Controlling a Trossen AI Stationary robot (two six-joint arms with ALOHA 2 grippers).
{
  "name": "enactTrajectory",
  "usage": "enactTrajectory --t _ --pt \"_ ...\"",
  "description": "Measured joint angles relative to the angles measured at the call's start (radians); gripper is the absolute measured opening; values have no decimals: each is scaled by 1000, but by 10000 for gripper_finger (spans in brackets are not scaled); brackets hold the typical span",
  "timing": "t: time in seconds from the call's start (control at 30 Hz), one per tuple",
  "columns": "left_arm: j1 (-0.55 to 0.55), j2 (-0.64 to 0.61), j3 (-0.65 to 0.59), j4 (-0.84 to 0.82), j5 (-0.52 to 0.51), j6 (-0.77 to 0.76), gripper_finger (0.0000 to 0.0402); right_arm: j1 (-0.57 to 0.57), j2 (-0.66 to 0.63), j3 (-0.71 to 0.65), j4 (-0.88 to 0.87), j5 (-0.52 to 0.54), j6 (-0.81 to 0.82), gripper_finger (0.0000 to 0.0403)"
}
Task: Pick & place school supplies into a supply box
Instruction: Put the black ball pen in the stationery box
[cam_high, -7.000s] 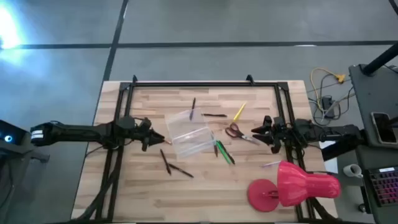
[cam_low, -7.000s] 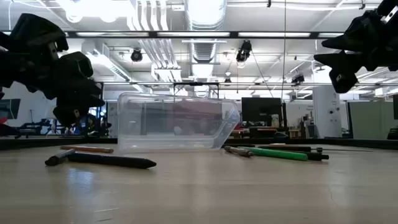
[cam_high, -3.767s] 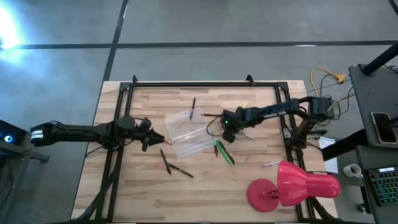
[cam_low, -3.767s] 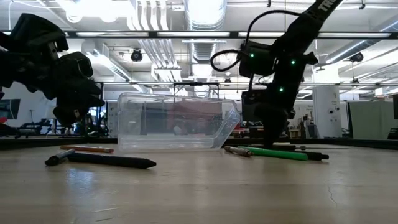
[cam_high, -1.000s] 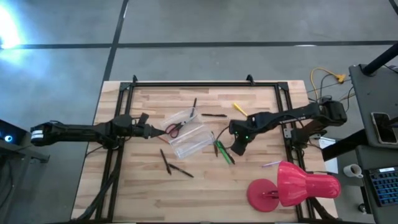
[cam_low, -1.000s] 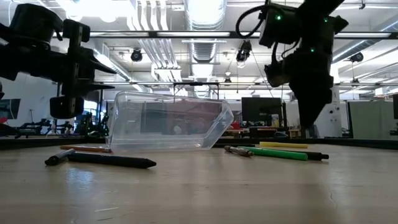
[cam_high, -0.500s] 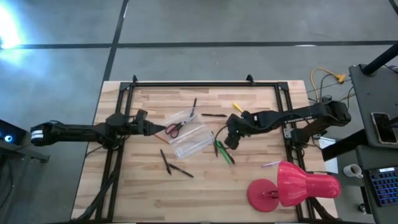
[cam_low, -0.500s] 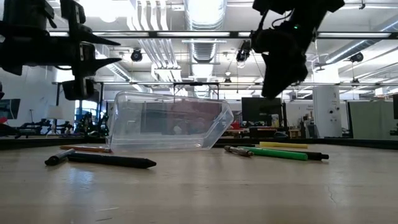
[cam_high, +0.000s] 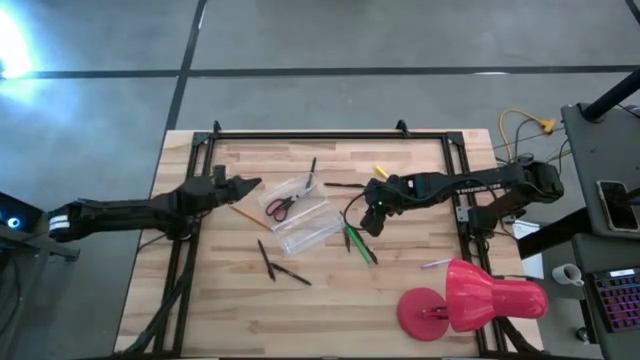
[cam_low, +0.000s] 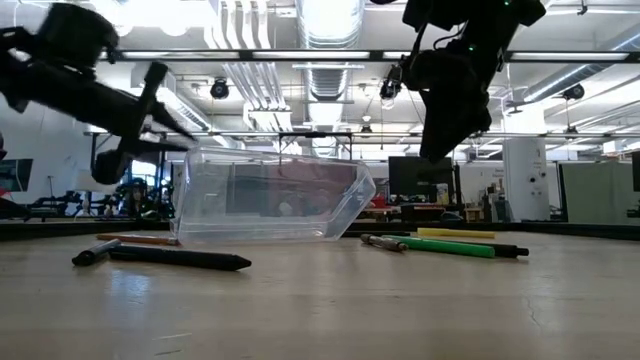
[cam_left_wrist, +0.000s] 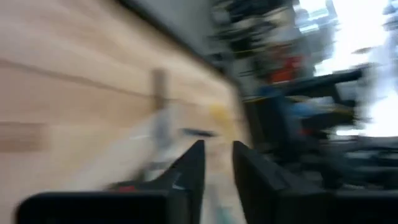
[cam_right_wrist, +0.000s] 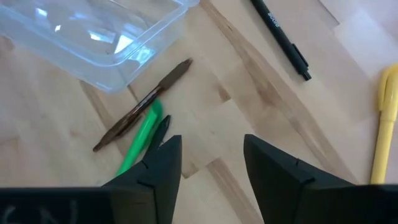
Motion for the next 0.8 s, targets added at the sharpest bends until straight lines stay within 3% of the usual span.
enactTrajectory --t 0.1,0.3,0.43,0.6,0.8 --pt "49 65 117 -193 0 59 10 0 0 0 -1 0 -8 155" --pt "161 298 350 -505 46 183 2 0 0 0 -2 0 -35 142" --pt "232 484 459 -509 169 275 1 0 0 0 -1 0 -58 134" --pt "294 693 586 -517 242 367 0 3 0 0 -3 -2 -60 126" --pt "280 788 735 -579 269 491 0 10 0 -4 -16 -46 -36 120"
